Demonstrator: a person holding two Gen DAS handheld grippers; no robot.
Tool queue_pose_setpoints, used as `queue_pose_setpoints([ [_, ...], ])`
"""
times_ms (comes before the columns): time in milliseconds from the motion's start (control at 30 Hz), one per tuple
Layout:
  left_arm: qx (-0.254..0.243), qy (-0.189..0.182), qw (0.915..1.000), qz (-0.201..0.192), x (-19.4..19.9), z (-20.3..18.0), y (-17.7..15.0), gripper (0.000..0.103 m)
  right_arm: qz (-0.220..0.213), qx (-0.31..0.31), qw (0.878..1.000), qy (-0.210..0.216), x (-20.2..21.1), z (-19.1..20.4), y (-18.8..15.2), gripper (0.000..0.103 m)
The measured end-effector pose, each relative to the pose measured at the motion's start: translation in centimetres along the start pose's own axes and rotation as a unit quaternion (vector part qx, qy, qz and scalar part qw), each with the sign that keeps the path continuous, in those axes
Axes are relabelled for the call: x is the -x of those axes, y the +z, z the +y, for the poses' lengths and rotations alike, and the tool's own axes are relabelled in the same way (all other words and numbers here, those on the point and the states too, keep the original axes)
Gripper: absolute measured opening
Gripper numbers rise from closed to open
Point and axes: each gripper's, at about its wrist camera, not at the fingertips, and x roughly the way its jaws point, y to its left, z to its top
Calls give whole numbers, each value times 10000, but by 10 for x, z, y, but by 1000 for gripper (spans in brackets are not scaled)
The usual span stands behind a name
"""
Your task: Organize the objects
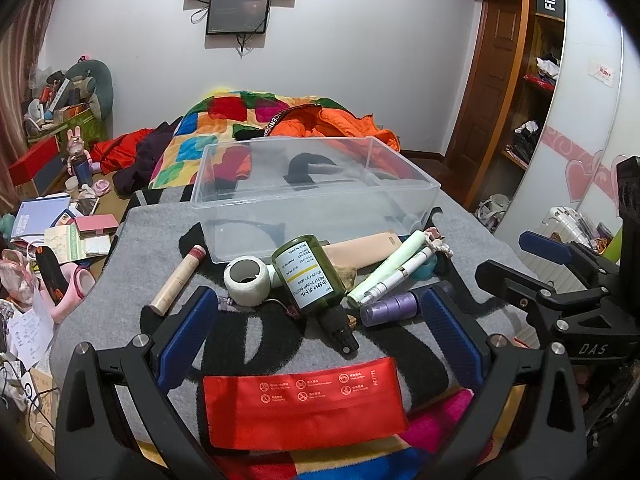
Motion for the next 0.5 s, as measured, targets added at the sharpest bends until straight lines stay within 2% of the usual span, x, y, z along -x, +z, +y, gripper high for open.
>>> queue_pose_setpoints([
  [500, 30, 15, 10000, 69, -2, 1, 0, 103, 16, -46, 10000, 6, -2, -2, -2, 103],
])
